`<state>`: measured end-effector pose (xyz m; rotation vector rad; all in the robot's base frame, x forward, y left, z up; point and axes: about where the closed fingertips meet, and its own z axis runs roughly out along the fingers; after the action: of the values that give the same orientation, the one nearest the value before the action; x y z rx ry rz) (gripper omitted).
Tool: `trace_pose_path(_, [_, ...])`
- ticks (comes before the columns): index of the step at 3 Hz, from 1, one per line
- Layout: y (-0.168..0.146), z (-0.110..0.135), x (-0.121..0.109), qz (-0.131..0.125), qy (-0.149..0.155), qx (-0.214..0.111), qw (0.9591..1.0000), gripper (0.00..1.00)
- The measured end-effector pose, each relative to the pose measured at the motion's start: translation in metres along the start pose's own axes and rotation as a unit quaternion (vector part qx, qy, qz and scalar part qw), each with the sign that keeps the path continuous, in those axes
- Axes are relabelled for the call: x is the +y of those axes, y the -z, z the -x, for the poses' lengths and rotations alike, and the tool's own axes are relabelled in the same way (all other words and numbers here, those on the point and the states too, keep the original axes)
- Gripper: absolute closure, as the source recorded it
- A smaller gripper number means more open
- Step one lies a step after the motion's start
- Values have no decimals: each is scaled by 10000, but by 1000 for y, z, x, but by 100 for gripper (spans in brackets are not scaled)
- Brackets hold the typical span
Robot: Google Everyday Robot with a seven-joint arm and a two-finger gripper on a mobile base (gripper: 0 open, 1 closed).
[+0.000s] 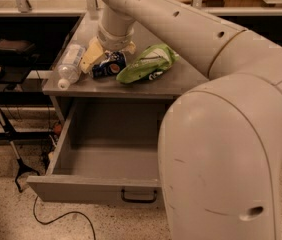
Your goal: Place pepsi can into top drawer
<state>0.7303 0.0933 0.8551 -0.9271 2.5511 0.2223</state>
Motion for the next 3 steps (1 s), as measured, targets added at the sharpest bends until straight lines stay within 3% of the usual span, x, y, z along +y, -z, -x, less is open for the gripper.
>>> trace_pose_path(3, [-2,7,6,-57,-209,127,9997,0])
